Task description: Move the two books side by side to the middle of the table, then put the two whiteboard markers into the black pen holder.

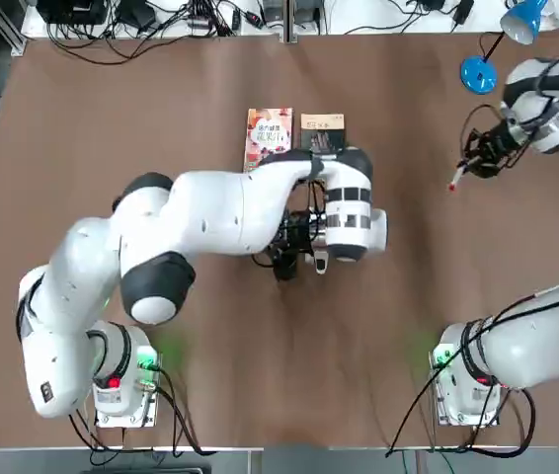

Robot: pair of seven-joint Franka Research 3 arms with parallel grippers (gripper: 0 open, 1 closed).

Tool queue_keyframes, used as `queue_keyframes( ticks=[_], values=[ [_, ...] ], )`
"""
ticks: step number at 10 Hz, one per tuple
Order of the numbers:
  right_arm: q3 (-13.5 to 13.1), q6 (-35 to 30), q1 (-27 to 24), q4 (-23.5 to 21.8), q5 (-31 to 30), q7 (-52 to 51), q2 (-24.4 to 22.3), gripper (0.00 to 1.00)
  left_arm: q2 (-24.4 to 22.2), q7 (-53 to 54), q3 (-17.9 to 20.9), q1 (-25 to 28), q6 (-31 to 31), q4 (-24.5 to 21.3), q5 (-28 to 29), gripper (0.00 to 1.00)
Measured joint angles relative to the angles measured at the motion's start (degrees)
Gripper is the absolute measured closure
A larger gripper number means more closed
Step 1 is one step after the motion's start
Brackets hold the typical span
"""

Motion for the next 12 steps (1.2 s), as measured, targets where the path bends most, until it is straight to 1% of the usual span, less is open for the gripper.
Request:
queue_keyframes(
  ticks=[2,3,5,6,7,9,10,11,12],
  values=[
    [0.19,1.82,8.58,0.51,0.0,5.45,-0.06,0.85,2.97,-0.86,0.53,-1.5,1.11,1.45,0.0,0.83],
    [0.25,2.13,13.08,1.69,0.01,8.32,-0.14,0.85,4.54,-1.54,1.11,-2.19,1.82,2.17,0.0,0.83],
    [0.38,2.43,22.38,5.77,0.0,14.31,-0.24,0.85,5.63,-1.71,1.44,-2.76,2.0,3.1,0.0,0.83],
    [0.42,2.59,25.71,8.18,0.0,15.51,-0.26,0.85,5.62,-1.71,1.43,-2.97,2.0,3.68,0.0,0.83],
    [0.43,2.6,27.43,10.49,0.0,15.85,-0.27,0.85,5.62,-1.71,1.43,-3.3,2.01,4.28,0.0,0.83],
    [0.11,1.67,27.83,14.0,-0.03,15.81,-0.26,0.85,5.62,-1.71,1.42,-3.69,2.91,4.95,0.0,0.83],
    [-0.22,1.3,27.8,14.97,-0.07,15.78,-0.22,0.85,5.62,-1.71,1.38,-3.72,3.55,4.96,0.0,0.83],
    [-0.45,1.22,27.73,15.61,-0.15,15.75,-0.02,0.85,5.62,-1.56,1.32,-3.75,3.87,4.96,0.0,0.81],
    [-0.58,1.22,27.7,16.22,-0.22,15.7,0.38,0.85,5.62,-1.48,1.31,-3.77,4.16,4.99,0.0,0.7]
  ],
)
